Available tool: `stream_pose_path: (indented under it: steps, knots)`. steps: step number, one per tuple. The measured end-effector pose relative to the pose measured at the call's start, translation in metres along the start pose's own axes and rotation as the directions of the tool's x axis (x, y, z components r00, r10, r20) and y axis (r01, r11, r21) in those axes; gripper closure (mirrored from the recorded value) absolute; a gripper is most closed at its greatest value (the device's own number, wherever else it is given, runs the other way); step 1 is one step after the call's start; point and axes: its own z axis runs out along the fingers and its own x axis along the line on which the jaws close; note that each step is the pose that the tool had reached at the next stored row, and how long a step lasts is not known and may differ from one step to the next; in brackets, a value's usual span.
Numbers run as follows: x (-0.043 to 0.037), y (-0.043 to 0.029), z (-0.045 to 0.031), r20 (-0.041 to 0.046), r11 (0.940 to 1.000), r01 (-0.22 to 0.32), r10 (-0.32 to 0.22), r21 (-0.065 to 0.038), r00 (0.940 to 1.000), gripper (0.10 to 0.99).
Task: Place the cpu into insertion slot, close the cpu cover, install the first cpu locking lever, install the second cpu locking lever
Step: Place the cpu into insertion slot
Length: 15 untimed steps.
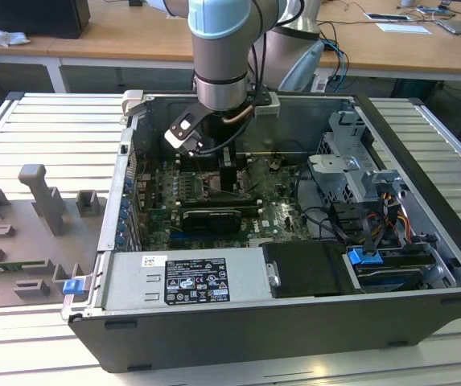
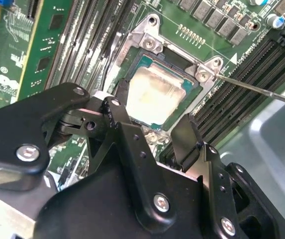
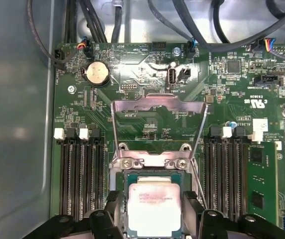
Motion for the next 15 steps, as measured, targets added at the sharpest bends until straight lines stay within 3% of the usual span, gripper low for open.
stream_pose_path:
  steps: [4,7,8,10,11,12,15]
  knots:
    - [-0.0002,0.0005,-0.0041,0.0103,1.0000,0.001,-0.001,0.003,0.9999,0.475]
    - [-0.0027,0.0024,-0.0046,0.0104,0.9999,0.001,-0.001,0.015,0.9999,0.678]
    - [-0.0050,0.0037,-0.0045,0.0104,0.9997,0.000,-0.001,0.023,0.9999,0.678]
    - [-0.0078,0.0051,-0.0059,0.0105,0.9993,0.000,-0.001,0.036,0.9999,0.922]
    - [-0.0078,0.0052,-0.0066,0.0104,0.9993,0.000,-0.001,0.038,0.9999,0.922]
    - [-0.0078,0.0052,-0.0068,0.0102,0.9993,0.000,-0.001,0.038,0.9999,0.980]
    - [-0.0078,0.0055,-0.0091,0.0104,0.9992,0.000,-0.001,0.039,0.9999,0.980]
